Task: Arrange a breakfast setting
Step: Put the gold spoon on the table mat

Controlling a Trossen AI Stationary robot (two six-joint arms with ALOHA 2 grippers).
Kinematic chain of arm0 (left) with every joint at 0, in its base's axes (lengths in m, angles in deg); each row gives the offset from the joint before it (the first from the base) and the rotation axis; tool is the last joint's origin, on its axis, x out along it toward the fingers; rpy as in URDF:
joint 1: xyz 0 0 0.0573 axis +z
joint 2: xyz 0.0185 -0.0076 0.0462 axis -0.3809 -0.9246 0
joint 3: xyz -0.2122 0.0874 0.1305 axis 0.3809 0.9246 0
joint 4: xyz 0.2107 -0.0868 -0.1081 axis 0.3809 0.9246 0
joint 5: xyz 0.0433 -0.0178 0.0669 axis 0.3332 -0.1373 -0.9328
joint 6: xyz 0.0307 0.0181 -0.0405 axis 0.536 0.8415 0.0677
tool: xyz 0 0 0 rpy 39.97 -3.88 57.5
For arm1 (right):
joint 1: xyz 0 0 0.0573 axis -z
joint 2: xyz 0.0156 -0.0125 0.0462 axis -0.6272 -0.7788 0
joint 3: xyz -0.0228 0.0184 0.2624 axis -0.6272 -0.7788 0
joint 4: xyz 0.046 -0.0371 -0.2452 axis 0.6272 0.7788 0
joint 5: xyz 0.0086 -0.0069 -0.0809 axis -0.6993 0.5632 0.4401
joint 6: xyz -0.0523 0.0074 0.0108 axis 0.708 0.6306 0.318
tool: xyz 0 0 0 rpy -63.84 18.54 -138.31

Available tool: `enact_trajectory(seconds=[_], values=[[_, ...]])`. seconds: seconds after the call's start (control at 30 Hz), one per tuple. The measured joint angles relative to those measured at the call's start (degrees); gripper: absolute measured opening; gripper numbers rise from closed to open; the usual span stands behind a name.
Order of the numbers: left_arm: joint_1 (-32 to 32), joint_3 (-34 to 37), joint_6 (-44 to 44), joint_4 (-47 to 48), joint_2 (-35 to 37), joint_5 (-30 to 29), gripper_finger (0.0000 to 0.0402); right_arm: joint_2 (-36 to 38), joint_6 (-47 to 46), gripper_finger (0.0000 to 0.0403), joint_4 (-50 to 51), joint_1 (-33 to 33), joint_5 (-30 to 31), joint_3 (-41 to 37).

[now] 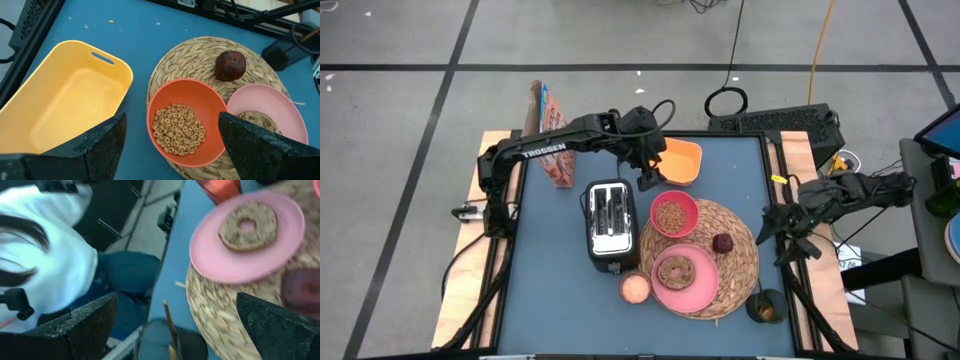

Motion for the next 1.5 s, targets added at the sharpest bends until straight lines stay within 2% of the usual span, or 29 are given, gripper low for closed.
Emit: enact_trajectory(seconds=[0.13, 0.37, 0.47, 0.77, 1.1, 1.5], values=[[0.0, 0.0, -0.43, 0.0, 0.0, 0.0, 0.0319, 0.3, -2.37, 0.0399, -8.18, 0.0, -1.01, -3.52], [0.0, 0.0, -0.54, 0.0, 0.0, 0.0, 0.0319, 0.31, -11.12, 0.0399, -27.94, 0.0, -18.7, -15.35], [0.0, 0.0, -0.87, 0.0, 0.0, 0.0, 0.0319, 0.32, -15.07, 0.0399, -33.54, -0.02, -22.09, -18.64], [0.0, 0.0, -2.36, 0.0, 0.0, 0.0, 0.0319, 0.32, -13.99, 0.0399, -34.87, -0.02, -22.37, -22.92], [0.0, 0.0, -3.25, -0.03, 0.0, 0.0, 0.0319, 0.28, -17.79, 0.0395, -43.06, 0.0, -22.41, -30.58], [0.0, 0.0, -4.15, -5.89, 0.0, 0.0, 0.0319, 0.3, -10.29, 0.0393, -43.16, 0.0, -22.08, -31.57]])
